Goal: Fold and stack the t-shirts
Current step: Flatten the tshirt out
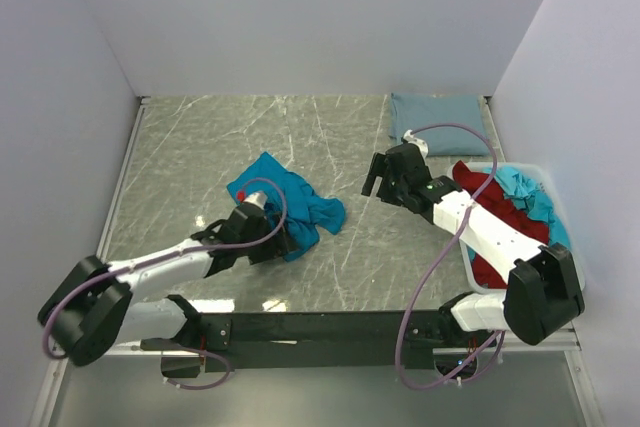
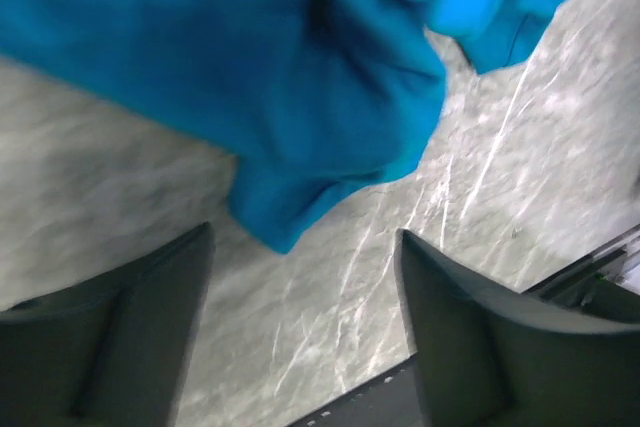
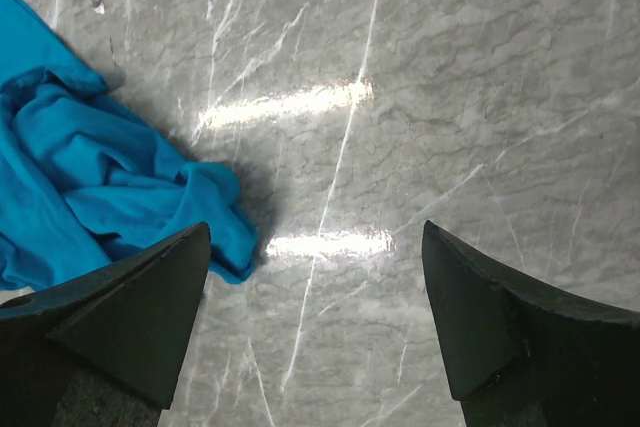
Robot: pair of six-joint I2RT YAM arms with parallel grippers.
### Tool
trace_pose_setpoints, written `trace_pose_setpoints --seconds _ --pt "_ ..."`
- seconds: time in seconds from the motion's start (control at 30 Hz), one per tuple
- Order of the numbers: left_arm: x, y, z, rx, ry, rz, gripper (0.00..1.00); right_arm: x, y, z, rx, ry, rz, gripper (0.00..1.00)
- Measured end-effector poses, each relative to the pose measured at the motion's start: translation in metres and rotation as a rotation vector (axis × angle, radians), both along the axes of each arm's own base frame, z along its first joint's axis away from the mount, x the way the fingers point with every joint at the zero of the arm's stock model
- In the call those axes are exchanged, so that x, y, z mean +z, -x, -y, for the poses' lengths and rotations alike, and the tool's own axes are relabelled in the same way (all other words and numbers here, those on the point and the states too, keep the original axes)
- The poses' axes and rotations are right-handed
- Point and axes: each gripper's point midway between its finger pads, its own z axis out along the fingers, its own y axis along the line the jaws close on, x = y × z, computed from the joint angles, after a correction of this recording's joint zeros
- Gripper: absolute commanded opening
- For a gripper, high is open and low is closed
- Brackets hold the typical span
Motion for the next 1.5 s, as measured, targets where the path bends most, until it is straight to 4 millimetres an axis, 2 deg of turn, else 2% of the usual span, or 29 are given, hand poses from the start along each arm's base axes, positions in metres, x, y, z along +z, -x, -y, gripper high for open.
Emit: trace_pose_setpoints --seconds 0.07,0.1,0.2,0.47,0.53,0.57,0.73,0.8,0.87,0.93,1.03,1.17,1.23,1.37,1.5 --pt "-0.003 -0.003 0.01 -0.027 -0.017 -0.004 0.66 -0.001 0.001 0.0 0.003 -0.006 -0.001 0.91" --pt "-0.005 -0.003 0.012 -0.037 -0.027 -0.005 0.55 0.0 0.001 0.0 0.003 -0.009 0.002 0.91" --pt "-0.014 -0.003 0.014 -0.047 -0.062 -0.019 0.42 -0.002 0.001 -0.001 0.008 -0.014 0.002 0.91" --pt "-0.018 -0.016 0.02 -0.024 -0.125 -0.001 0.29 -0.006 0.006 0.0 0.018 -0.017 -0.006 0.9" --pt "-0.02 -0.017 0.021 -0.016 -0.141 -0.002 0.06 -0.007 0.008 0.001 0.02 -0.014 -0.008 0.9" --pt "-0.021 -0.018 0.021 -0.01 -0.151 -0.003 0.0 -0.007 0.009 0.002 0.022 -0.013 -0.008 0.9" --pt "-0.019 -0.018 0.021 -0.012 -0.173 -0.001 0.0 -0.009 0.016 0.006 0.052 0.009 -0.002 0.88" --pt "-0.012 -0.017 0.017 -0.005 -0.171 0.011 0.0 -0.01 0.02 0.005 0.086 0.019 0.004 0.87" --pt "0.003 -0.017 0.013 0.011 -0.149 0.048 0.0 -0.013 0.025 0.003 0.12 0.031 0.002 0.87" --pt "0.028 -0.021 0.007 0.048 -0.116 0.113 0.0 -0.018 0.032 -0.005 0.168 0.04 -0.003 0.87" --pt "0.056 -0.028 -0.009 0.123 -0.091 0.189 0.0 -0.027 0.048 -0.03 0.276 0.044 -0.019 0.87" --pt "0.078 -0.034 -0.045 0.277 -0.104 0.245 0.0 -0.045 0.061 -0.067 0.398 0.035 -0.048 0.77" --pt "0.083 -0.033 -0.06 0.343 -0.119 0.253 0.0 -0.062 0.065 -0.081 0.431 0.033 -0.093 0.75" --pt "0.086 -0.027 -0.081 0.424 -0.128 0.262 0.0 -0.095 0.073 -0.094 0.451 0.004 -0.191 0.72" --pt "0.081 -0.024 -0.09 0.454 -0.136 0.26 0.0 -0.095 0.071 -0.115 0.477 -0.058 -0.19 0.7"
